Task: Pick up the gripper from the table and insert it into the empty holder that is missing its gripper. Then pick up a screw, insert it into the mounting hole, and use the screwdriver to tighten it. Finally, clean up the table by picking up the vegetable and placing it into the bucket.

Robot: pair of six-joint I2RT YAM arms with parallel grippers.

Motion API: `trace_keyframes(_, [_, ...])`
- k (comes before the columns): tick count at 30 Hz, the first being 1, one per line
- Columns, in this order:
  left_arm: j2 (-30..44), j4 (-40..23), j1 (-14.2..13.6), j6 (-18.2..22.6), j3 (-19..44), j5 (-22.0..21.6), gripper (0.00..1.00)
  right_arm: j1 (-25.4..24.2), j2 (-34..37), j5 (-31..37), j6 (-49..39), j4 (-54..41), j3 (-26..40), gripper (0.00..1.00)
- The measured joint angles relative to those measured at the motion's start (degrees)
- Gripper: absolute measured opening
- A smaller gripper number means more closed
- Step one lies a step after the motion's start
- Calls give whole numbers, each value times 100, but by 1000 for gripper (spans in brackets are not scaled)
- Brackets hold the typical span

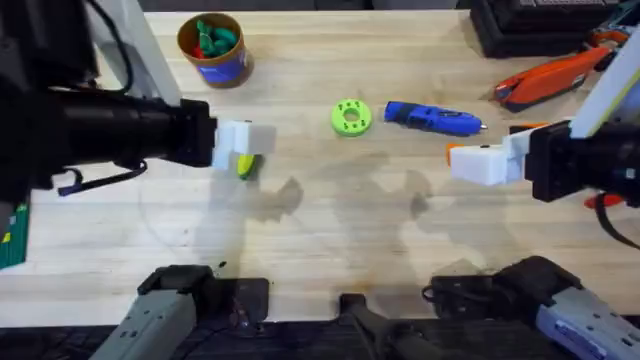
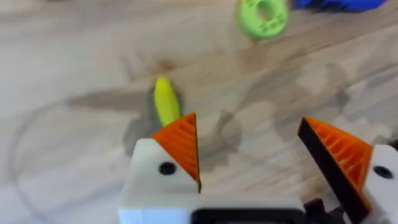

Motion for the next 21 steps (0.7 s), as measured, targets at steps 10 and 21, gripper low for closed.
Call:
trace_keyframes(10, [1720,-97,-359,-1059,9,-1695,986,0,0,0,-120,-2,-2,988])
trace_keyframes(21, [3793,782,-860,-1225,9,-2215,989,0,0,0,-161,-2,-2,989])
